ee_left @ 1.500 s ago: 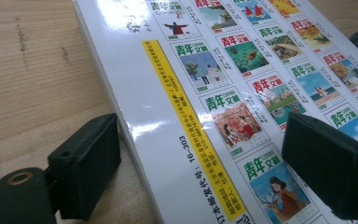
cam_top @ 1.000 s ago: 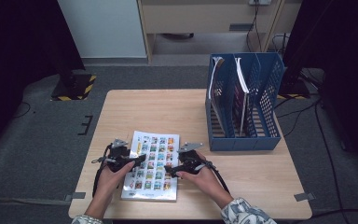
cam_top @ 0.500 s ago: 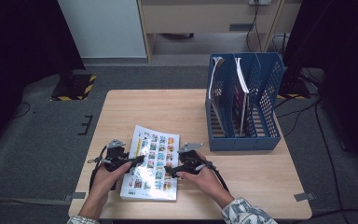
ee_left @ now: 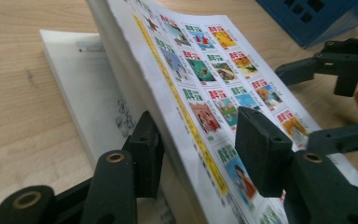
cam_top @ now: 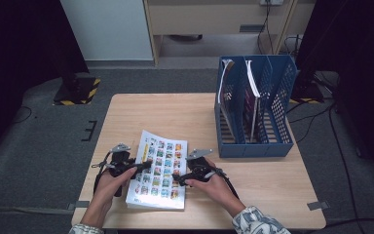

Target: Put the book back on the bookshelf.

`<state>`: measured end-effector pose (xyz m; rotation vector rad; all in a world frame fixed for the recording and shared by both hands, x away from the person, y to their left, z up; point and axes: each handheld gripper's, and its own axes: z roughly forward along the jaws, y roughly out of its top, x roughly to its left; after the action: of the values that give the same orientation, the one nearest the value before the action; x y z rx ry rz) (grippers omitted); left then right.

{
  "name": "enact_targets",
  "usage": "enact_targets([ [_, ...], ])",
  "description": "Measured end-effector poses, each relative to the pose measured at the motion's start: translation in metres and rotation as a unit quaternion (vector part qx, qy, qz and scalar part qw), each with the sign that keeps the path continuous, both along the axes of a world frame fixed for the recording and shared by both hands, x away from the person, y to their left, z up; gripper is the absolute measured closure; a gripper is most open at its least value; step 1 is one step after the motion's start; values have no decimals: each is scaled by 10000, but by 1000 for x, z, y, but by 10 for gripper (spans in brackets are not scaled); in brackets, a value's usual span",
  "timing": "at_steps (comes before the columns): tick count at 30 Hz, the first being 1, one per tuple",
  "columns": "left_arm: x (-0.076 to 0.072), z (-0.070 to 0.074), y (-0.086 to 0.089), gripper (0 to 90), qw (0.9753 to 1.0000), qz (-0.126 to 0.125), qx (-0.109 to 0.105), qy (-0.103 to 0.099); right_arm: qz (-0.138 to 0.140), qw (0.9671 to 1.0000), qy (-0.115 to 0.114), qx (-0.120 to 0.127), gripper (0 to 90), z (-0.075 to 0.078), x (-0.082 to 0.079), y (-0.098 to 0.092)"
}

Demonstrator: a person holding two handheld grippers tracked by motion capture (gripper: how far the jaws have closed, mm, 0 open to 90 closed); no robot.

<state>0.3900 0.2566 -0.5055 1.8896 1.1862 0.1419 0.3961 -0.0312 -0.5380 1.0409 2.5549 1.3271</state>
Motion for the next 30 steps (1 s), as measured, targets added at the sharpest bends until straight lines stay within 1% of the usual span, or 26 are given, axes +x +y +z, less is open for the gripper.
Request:
enact_targets([
  [3,5,0,-6,485,9998,71,-127,-117,4,10000,-8,-3,124,0,0,0],
  [4,8,0,-8,481,9997,125,-142,-128,9,10000,-8,-4,125,0,0,0],
  [5,9,-1,-9,481,9998,135,-133,-92,22,10000,-14,-5,125,0,0,0],
  [6,10,-2,-11,483,9998,147,-91,-45,18,10000,-7,-5,124,0,0,0],
  [7,10,-4,-12,490,9999,161,-6,-21,21,10000,-12,-6,125,0,0,0],
  [10,7,-3,-14,585,9994,199,279,-72,17,10000,-6,-4,124,0,0,0],
  [11,6,-3,-15,626,9992,204,332,-120,15,10000,-11,-7,124,0,0,0],
  [12,5,-4,-16,642,9989,221,390,-154,17,10000,-8,-6,124,0,0,0],
  [16,4,-3,-19,702,9982,332,445,-207,15,10000,-7,-8,124,0,0,0],
  [18,1,-1,-20,744,9980,340,435,-319,15,10000,-7,-7,122,0,0,0],
  [19,-1,0,-21,760,9978,341,401,-399,12,10000,-3,-11,115,0,0,0],
  [20,-3,2,-22,775,9974,317,428,-494,17,10000,-1,-20,114,0,0,0],
  [22,-7,5,-26,790,9957,249,545,-706,40,10000,-3,-24,102,0,-1,0],
  [23,-9,7,-27,794,9947,219,607,-798,78,9999,-45,-48,101,0,0,0],
  [26,-14,14,-31,805,9922,126,657,-1051,70,10000,-24,-30,101,0,-1,0],
  [27,-14,14,-31,807,9922,126,657,-1051,70,10000,-24,-30,101,0,-1,0],
  [28,-18,19,-33,809,9901,58,695,-1218,76,10000,-13,-24,99,0,-1,0],
  [30,-22,25,-35,809,9877,-26,741,-1378,74,10000,36,24,92,0,0,-1],
])
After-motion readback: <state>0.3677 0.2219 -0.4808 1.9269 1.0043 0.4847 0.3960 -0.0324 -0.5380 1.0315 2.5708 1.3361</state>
